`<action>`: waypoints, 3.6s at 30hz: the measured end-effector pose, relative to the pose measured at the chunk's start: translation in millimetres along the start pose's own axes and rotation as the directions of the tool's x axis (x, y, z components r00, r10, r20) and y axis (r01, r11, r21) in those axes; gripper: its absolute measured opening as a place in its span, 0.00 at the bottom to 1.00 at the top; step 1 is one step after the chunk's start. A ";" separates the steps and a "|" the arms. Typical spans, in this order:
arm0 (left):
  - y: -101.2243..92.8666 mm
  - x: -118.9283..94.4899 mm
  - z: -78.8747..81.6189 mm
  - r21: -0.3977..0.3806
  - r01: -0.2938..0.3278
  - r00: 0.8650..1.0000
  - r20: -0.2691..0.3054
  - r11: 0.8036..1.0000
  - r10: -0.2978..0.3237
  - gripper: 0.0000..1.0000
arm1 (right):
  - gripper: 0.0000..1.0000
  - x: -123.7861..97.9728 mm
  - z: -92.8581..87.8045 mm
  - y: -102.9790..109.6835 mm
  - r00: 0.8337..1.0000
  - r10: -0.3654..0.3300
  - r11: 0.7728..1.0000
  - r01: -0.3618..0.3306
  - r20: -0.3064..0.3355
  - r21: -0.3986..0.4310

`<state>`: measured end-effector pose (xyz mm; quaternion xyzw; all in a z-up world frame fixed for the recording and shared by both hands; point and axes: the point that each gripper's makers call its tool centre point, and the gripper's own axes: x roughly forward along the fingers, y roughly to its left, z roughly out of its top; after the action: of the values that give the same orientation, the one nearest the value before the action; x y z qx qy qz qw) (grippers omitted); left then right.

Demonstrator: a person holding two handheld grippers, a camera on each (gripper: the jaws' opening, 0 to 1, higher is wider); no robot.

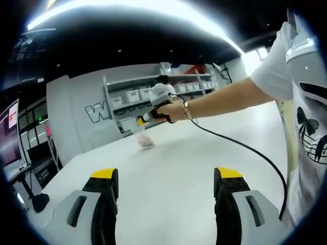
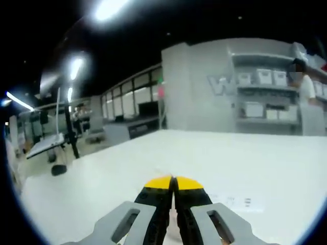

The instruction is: Open the resealable bag by pulling the two sides of the seal apart until the entire bag opening is separated and visibly accessible.

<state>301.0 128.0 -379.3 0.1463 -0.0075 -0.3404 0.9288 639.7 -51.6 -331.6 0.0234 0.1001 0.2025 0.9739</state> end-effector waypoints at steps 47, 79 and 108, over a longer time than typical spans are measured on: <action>3.2 -11.6 -4.1 -0.006 -0.004 1.000 0.002 1.000 0.004 0.75 | 0.00 6.4 -100.9 85.5 0.971 0.136 0.981 -0.159 -0.195 -0.109; -3.8 -15.9 -1.2 -0.005 -0.010 1.000 0.012 1.000 0.010 0.74 | 0.22 -19.3 -97.8 96.8 0.986 0.119 0.947 -0.149 -0.120 -0.284; -3.7 -18.1 0.4 -0.002 -0.012 1.000 0.017 1.000 0.012 0.74 | 0.49 -15.2 -90.2 77.8 0.992 0.079 0.968 -0.101 -0.102 -0.232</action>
<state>284.8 136.6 -378.4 0.1426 -0.0161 -0.3360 0.9309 577.3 14.2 -410.4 -0.0976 0.1186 0.2578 0.9539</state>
